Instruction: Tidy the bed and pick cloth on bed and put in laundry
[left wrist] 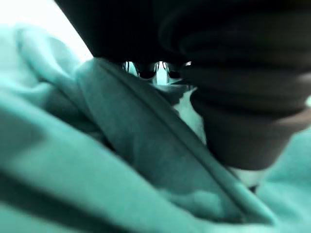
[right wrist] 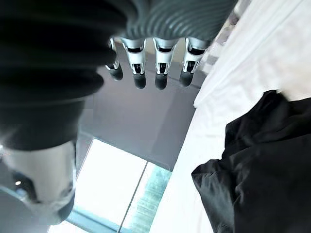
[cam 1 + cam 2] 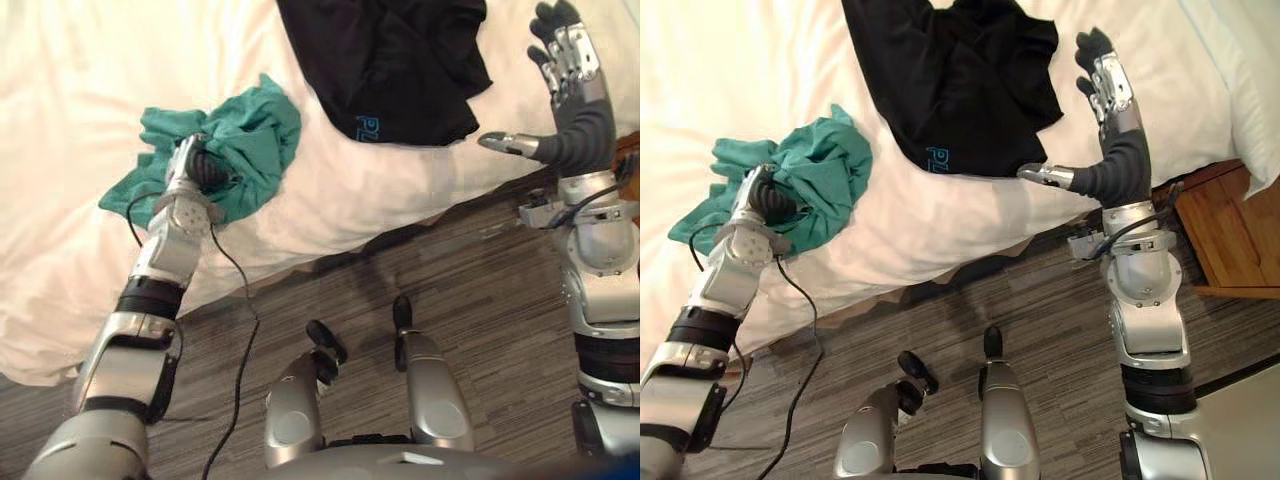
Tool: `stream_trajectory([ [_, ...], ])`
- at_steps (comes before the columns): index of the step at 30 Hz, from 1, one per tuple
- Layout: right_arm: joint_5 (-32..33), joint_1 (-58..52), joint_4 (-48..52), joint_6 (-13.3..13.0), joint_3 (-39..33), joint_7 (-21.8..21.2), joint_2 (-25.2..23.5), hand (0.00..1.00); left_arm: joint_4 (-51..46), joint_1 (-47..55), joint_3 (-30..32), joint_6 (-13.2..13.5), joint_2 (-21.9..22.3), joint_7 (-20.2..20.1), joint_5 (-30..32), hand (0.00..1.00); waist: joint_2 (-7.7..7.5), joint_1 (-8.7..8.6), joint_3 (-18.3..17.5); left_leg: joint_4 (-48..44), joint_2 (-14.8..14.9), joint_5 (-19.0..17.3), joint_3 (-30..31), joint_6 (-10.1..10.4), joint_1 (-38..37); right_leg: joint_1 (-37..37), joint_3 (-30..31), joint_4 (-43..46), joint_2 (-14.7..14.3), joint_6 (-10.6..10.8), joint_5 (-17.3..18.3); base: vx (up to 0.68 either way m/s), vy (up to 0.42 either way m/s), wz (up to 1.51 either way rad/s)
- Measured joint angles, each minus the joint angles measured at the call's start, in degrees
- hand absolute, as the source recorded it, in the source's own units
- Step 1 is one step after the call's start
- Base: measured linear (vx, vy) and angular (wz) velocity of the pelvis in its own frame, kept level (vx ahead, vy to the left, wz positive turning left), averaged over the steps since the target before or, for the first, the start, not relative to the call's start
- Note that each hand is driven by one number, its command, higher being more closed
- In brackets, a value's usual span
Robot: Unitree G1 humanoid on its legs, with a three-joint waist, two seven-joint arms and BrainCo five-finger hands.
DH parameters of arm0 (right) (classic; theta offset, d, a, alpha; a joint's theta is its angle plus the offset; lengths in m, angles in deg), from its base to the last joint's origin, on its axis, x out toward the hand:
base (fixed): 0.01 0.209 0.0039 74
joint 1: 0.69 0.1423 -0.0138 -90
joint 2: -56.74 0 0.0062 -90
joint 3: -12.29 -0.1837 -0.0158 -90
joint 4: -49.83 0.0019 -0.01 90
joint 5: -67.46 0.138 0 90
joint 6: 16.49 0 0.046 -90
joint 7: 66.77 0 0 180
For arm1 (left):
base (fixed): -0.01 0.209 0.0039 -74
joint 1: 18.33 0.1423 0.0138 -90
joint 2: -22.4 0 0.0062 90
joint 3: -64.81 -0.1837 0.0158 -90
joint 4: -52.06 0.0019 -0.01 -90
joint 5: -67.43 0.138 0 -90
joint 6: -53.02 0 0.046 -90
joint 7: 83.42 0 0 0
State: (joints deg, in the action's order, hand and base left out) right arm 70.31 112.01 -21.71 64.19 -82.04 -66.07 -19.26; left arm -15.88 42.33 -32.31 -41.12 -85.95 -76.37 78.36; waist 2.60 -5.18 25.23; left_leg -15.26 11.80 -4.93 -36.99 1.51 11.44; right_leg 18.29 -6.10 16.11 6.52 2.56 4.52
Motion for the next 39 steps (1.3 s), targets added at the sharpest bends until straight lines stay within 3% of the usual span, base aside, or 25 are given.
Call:
stream_trajectory([
  [2, -2.13, 0.14, 0.24, 0.71, 0.60, 0.07, 0.54, 0.00, -2.98, 3.55, 0.07, 2.70, -0.03, -1.04, -3.92, 1.00, -0.01, 0.18, 0.00, 0.05, 0.04, -0.08, 1.25, -0.12, -0.02, -0.91, -1.39, -0.11, 0.11, 0.01, 0.01, -0.01, 0.006, 0.36],
  [5, -4.34, 1.70, -0.49, 2.37, 0.80, 0.23, 1.04, 0.00, -8.08, 10.21, 0.92, 6.84, 0.75, -5.43, -12.31, 1.00, -0.05, 1.79, 0.03, 0.08, 0.03, -0.08, 3.76, -0.13, 0.10, -1.88, -3.79, -0.11, 0.21, 0.02, 0.02, -0.01, -0.020, 0.26],
  [9, -6.34, 5.80, -8.76, 6.58, 1.66, 1.25, 5.93, 0.00, -15.48, 19.50, 3.99, 9.39, 4.17, -15.14, -19.49, 1.00, -0.08, 2.95, 0.05, 0.07, -0.01, -0.10, 10.05, -0.16, 1.25, -5.04, -7.92, -2.39, -0.17, 0.00, 0.01, 0.00, -0.038, 0.50],
  [11, -6.50, 7.65, -12.87, 8.44, 1.66, 1.95, 7.06, 0.00, -18.88, 23.79, 4.43, 8.93, 5.27, -19.13, -21.29, 1.00, -0.12, 3.87, 0.07, 0.24, -0.09, -0.10, 12.01, -0.16, 1.95, -5.91, -9.41, -3.77, -0.44, 0.00, 0.01, -0.01, -0.068, 0.44],
  [16, -6.55, 10.19, -23.14, 12.36, 1.61, 3.59, 8.46, 0.00, -23.72, 34.56, 5.16, 2.70, 8.20, -28.76, -25.86, 1.00, -0.44, 6.78, 0.26, 0.33, -0.71, -0.10, 16.68, -0.16, 3.63, -8.88, -12.98, -8.12, -1.31, -0.09, -0.04, -0.01, -0.051, 0.41],
  [19, -6.54, 11.57, -29.03, 13.62, 1.39, 4.20, 9.63, 0.00, -25.57, 36.61, 6.68, 0.08, 8.26, -31.83, -28.04, 1.00, -1.06, 8.94, 0.62, 0.53, -0.76, -0.10, 17.85, -0.16, 3.72, -9.94, -13.85, -9.53, -1.76, -1.17, -0.74, -0.02, -0.012, 0.21],
  [24, -6.52, 16.79, -36.71, 14.64, 1.17, 4.67, 10.04, 0.00, -26.32, 34.08, 9.82, -0.74, 8.22, -35.56, -32.08, 1.00, -1.40, 9.54, 0.81, 0.46, -1.33, 0.60, 20.38, -0.92, 7.78, -7.71, -15.31, -10.17, -1.55, -2.26, -1.66, -0.06, 0.020, 0.26],
  [29, -6.55, 21.01, -44.34, 16.54, 3.14, 2.80, 11.65, 0.00, -22.66, 30.00, 9.55, -0.68, 8.07, -35.95, -32.30, 1.00, -1.41, 10.88, 0.81, 1.53, -2.05, 3.25, 20.38, -1.98, 10.65, -4.65, -15.35, -10.54, -0.92, -3.04, -4.09, -0.09, 0.054, 0.04],
  [32, -12.89, 25.21, -50.23, 18.10, 6.13, 0.26, 13.34, 0.00, -17.29, 25.89, 8.57, -0.35, 7.94, -35.49, -32.30, 1.00, -1.39, 11.00, 0.82, 3.75, -3.28, 6.32, 20.75, -2.53, 13.68, -1.39, -15.41, -11.72, -0.25, -2.86, -5.46, -0.12, 0.052, 0.13],
  [34, -19.40, 27.86, -52.55, 18.11, 7.37, -0.66, 13.99, 0.00, -14.55, 24.38, 7.69, 0.40, 7.55, -35.38, -32.30, 1.00, -1.29, 11.06, 0.89, 5.79, -3.72, 7.73, 20.75, -2.21, 14.93, 0.56, -15.37, -12.49, -0.18, -2.72, -6.19, -0.13, 0.036, -0.02],
  [35, -25.57, 30.27, -54.10, 18.45, 8.04, -1.85, 14.02, 0.00, -12.62, 23.51, 6.46, 1.14, 7.07, -35.39, -32.31, 1.00, -1.17, 11.11, 0.94, 6.61, -3.87, 8.04, 20.66, -1.86, 15.57, 1.48, -15.31, -12.85, -0.16, -2.70, -6.20, -0.14, 0.038, -0.04],
  [37, -30.46, 31.52, -55.09, 18.79, 8.58, -2.48, 14.03, 0.00, -11.67, 23.23, 5.94, 2.38, 7.00, -35.42, -32.34, 1.00, -1.09, 11.41, 0.99, 8.00, -4.01, 9.04, 20.65, -1.30, 15.90, 2.53, -15.28, -12.83, -0.10, -2.71, -6.51, -0.16, 0.041, -0.06],
  [38, -33.13, 32.28, -55.48, 19.81, 8.76, -2.68, 14.23, 1.00, -11.64, 23.22, 5.90, 3.74, 7.01, -35.47, -32.85, 1.00, -0.95, 12.20, 1.05, 9.82, -4.03, 9.83, 20.49, -0.87, 16.06, 4.06, -15.19, -11.97, -0.10, -2.79, -6.44, -0.16, 0.040, -0.06],
  [39, -34.30, 32.62, -55.48, 20.29, 8.79, -2.81, 14.45, 1.00, -11.62, 23.23, 5.91, 4.50, 7.00, -35.50, -33.01, 1.00, -0.89, 12.42, 1.08, 10.60, -4.02, 10.15, 20.31, -0.80, 16.18, 4.79, -15.22, -11.48, -0.08, -2.96, -6.21, -0.19, 0.051, -0.03],
])
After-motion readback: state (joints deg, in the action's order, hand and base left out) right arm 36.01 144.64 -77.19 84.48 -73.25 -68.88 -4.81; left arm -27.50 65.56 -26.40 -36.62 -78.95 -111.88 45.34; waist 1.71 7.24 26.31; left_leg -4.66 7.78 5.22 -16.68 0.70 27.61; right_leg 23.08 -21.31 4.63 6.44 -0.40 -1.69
